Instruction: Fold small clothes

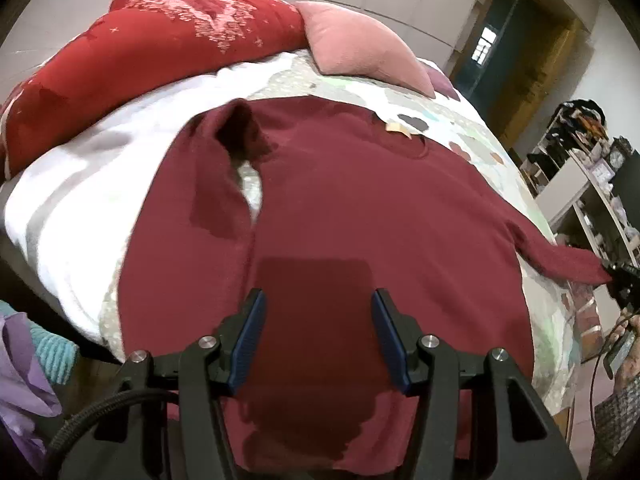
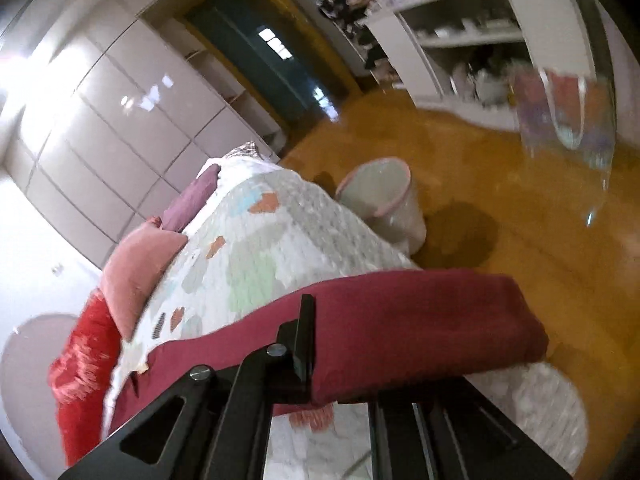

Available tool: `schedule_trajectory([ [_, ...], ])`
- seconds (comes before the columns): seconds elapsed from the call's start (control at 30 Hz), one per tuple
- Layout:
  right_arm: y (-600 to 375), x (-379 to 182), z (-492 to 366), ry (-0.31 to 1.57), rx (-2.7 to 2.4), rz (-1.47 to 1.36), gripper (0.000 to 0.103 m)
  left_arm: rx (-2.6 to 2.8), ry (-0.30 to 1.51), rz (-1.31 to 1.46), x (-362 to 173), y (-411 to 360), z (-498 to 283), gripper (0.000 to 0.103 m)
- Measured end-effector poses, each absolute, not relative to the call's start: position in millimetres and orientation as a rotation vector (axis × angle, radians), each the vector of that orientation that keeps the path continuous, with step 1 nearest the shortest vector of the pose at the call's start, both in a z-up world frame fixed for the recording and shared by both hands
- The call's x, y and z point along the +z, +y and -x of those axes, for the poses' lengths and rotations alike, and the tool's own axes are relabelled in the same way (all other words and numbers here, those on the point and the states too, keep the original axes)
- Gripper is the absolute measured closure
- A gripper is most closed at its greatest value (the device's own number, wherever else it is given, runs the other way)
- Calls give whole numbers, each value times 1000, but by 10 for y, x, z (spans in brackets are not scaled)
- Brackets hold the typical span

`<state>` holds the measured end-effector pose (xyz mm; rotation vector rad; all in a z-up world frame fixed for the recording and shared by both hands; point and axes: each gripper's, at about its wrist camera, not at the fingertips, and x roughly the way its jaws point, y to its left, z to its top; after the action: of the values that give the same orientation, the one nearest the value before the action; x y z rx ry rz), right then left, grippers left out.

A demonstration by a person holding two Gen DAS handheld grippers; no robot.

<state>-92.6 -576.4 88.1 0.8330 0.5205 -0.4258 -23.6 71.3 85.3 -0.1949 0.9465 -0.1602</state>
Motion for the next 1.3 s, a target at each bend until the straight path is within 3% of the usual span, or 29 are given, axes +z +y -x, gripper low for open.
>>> schedule_trajectory([
  [0.13,-5416,1173,591,566,-362,-676,97,-132,937,224,886,913,241,50],
  [0.37,-3992,1460,-212,667,-45,-392,97,-82,907,252,928,1265,301,49],
  [0.63,-2354,1181,-833,776,223,-161,97,-31,913,292,807,1601,329,49],
  [0.9,-1521,740,-1160,860,326,-16,97,-25,927,313,725,1683,286,49],
  [1.0,-1355,634,-1260,888,357,-28,89,-27,928,318,720,1679,282,49],
  [1.07,-1356,616,-1282,890,389,-98,69,-29,929,319,715,1662,277,49],
  [1.13,-1370,639,-1296,898,454,-186,60,-36,928,321,714,1653,284,49],
  [1.3,-1267,751,-1247,888,494,-185,59,-52,917,315,747,1621,300,49],
])
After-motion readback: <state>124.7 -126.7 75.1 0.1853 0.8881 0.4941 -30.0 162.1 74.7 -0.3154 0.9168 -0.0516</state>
